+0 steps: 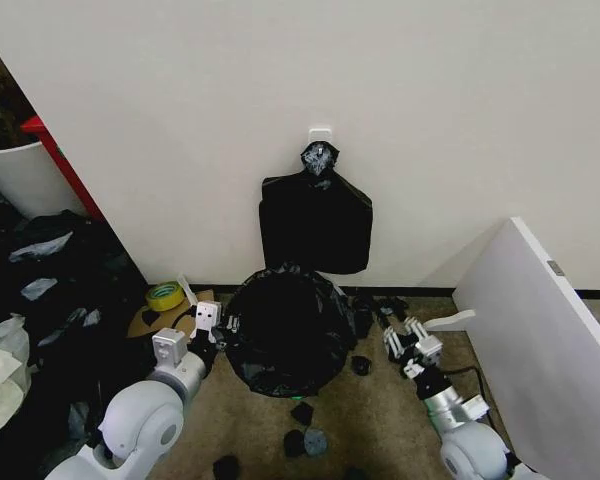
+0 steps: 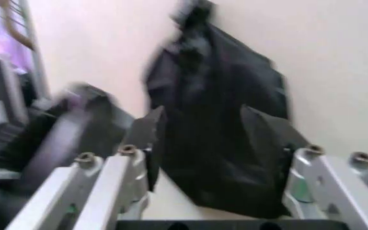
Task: Place the garbage bag over the trash bin.
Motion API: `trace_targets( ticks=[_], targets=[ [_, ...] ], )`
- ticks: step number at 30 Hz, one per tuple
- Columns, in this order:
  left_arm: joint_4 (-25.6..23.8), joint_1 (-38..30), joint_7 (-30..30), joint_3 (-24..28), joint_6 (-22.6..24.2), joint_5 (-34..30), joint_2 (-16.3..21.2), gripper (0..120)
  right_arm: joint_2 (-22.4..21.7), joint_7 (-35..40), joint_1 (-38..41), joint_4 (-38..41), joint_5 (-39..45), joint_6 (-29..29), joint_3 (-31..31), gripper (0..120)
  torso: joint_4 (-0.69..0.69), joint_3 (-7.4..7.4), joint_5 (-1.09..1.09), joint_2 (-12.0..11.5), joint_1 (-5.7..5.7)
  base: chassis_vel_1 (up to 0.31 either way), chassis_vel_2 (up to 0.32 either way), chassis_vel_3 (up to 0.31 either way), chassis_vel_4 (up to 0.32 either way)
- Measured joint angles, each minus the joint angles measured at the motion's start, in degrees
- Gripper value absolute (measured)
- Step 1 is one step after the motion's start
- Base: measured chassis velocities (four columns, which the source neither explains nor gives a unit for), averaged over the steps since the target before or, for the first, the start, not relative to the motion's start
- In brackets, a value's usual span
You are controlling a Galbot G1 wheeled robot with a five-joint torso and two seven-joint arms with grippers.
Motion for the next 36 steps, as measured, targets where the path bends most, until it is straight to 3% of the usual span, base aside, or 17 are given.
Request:
trace_targets(
  ticks=[2,3,6,7,15,21,27,36],
  targets=[
    [0.0,-0.1,0.0,0.1,0.0,0.0,0.0,0,0.0,-0.6,-0.5,0.8,0.0,0.0,-0.1,48,0.00,0.00,0.01,0.0,0.00,0.000,0.000,0.000,0.000],
    [0.0,-0.1,0.0,0.1,0.0,0.0,-0.1,0,-0.1,-1.3,-0.9,1.4,-0.1,0.0,-0.2,57,0.00,0.00,0.01,0.0,0.00,0.000,0.000,0.000,0.000],
    [0.0,-0.1,0.0,0.1,0.0,0.0,-0.1,0,-0.1,-1.7,-1.1,1.6,-0.2,0.0,-0.3,57,0.00,0.00,0.01,0.0,0.00,0.000,0.000,0.000,0.000],
    [0.0,-0.2,0.0,0.2,0.0,0.0,-0.1,0,-0.1,-2.7,-1.6,2.3,-0.4,0.1,-0.5,67,0.00,0.00,0.01,0.0,0.00,0.000,0.000,0.000,0.000],
    [0.1,-0.8,-0.1,-0.3,0.0,-0.5,0.3,0,-0.7,-4.7,-6.0,4.8,-3.2,-0.1,-1.8,68,-0.01,0.00,0.02,0.0,0.00,0.000,0.000,0.000,0.000],
    [-0.2,-1.2,-0.2,-0.2,0.0,-1.0,0.2,0,-0.4,-0.2,-7.3,4.6,-8.9,-1.7,-2.5,57,0.00,0.00,0.02,0.0,0.00,0.000,0.000,0.000,0.000],
    [-0.6,-1.2,-0.2,-0.1,0.1,-1.1,0.5,0,0.3,0.3,-6.8,3.4,-8.9,-2.0,-2.9,55,0.00,0.00,0.02,0.0,0.00,0.000,0.000,0.000,0.000],
    [-0.7,-1.2,-0.3,0.0,0.1,-1.2,0.6,0,0.5,0.4,-6.1,3.0,-7.6,-2.1,-2.7,23,0.00,0.00,0.01,0.0,0.00,0.000,0.000,0.000,0.000]
  ],
)
